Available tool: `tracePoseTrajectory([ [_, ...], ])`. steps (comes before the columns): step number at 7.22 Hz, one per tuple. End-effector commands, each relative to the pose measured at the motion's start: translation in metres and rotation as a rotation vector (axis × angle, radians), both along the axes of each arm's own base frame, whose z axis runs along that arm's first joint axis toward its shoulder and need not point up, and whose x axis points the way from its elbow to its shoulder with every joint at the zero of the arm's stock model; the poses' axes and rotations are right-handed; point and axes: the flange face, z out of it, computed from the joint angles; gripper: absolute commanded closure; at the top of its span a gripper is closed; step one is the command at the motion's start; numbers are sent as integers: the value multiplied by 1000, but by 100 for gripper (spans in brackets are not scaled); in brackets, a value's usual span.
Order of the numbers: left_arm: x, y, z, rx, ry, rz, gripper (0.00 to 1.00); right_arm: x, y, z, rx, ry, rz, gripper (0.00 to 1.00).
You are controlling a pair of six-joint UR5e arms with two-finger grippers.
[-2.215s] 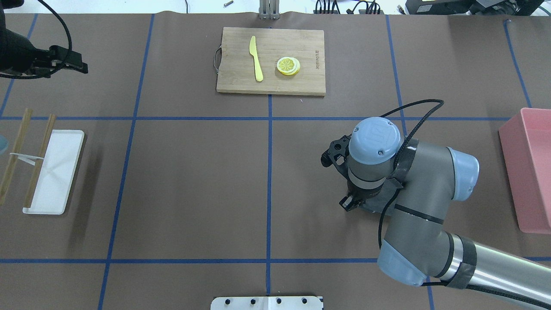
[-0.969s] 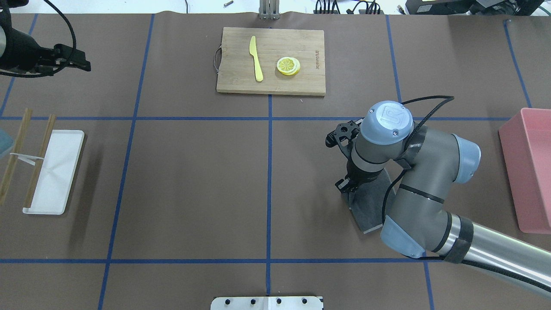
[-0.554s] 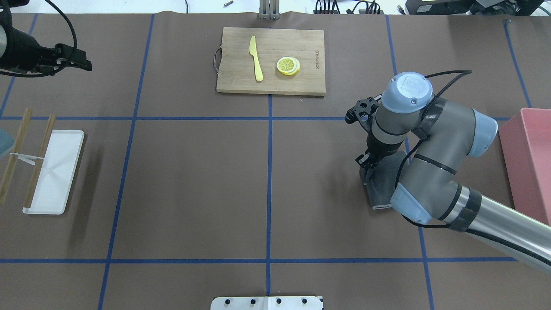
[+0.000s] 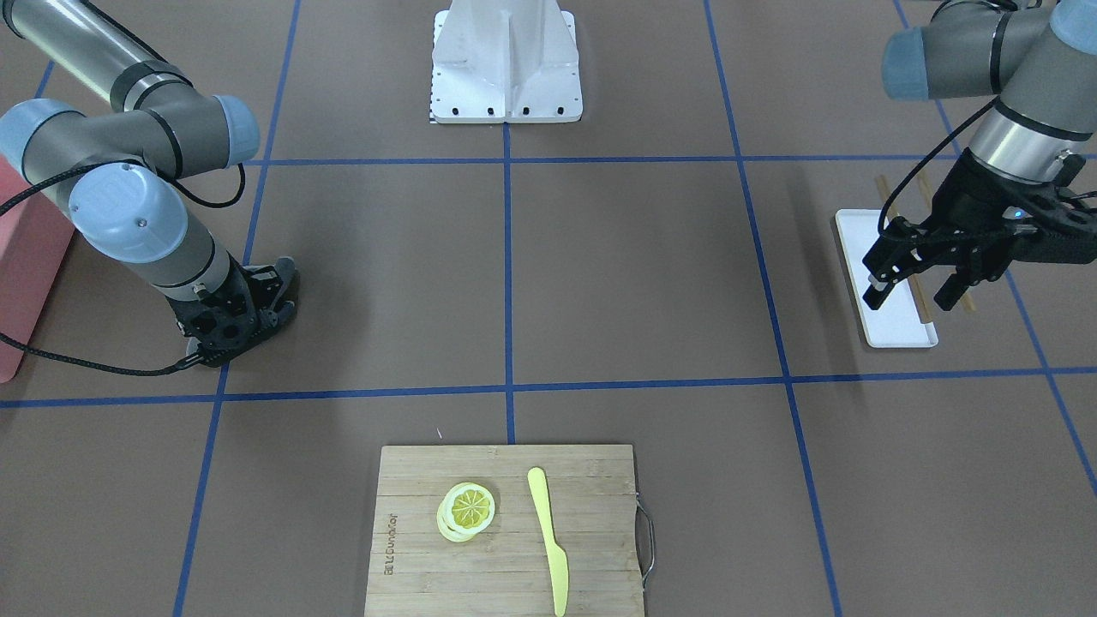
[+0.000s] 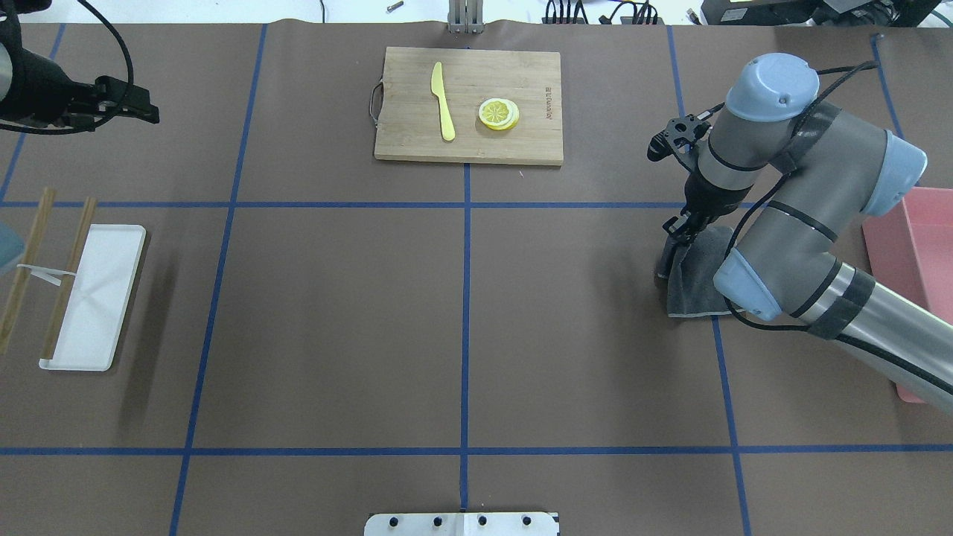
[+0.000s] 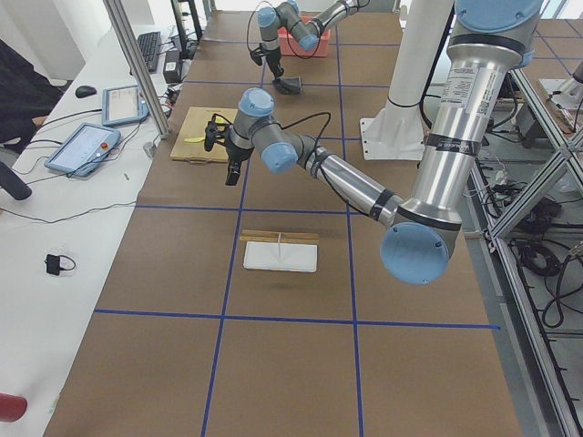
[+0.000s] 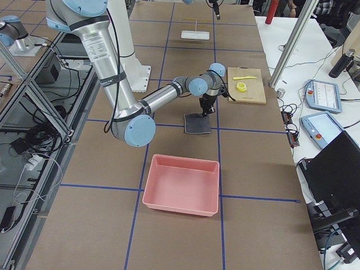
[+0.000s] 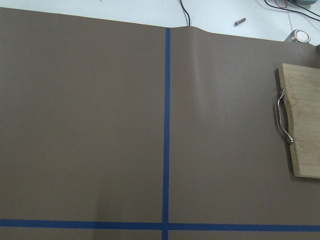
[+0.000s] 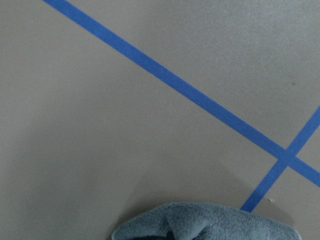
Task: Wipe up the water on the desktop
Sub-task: 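Wipe the cloth back and forth across the table with the right gripper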
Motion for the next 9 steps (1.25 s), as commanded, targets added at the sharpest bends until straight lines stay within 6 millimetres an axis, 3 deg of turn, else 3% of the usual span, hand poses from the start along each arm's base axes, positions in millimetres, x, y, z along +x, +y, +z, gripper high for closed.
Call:
tracePoseTrajectory([
  [1,0,0,3,-5,-4,1,2,-17,8,-8,-5,-7,-4,100],
  [4,2,-3,16,-7,-7,2,2,-58,71,-56,-51,-65,10,100],
  [6,3,-5,26,-9,-8,2,2,-93,143,-89,-98,-99,0,100],
  [7,3,-5,28,-5,-6,2,2,-109,187,-114,-125,-123,8,100],
  [8,3,-6,30,-9,-8,2,2,-118,215,-128,-149,-134,15,100],
  [9,3,-6,31,-10,-9,2,2,-126,228,-132,-143,-132,17,100],
])
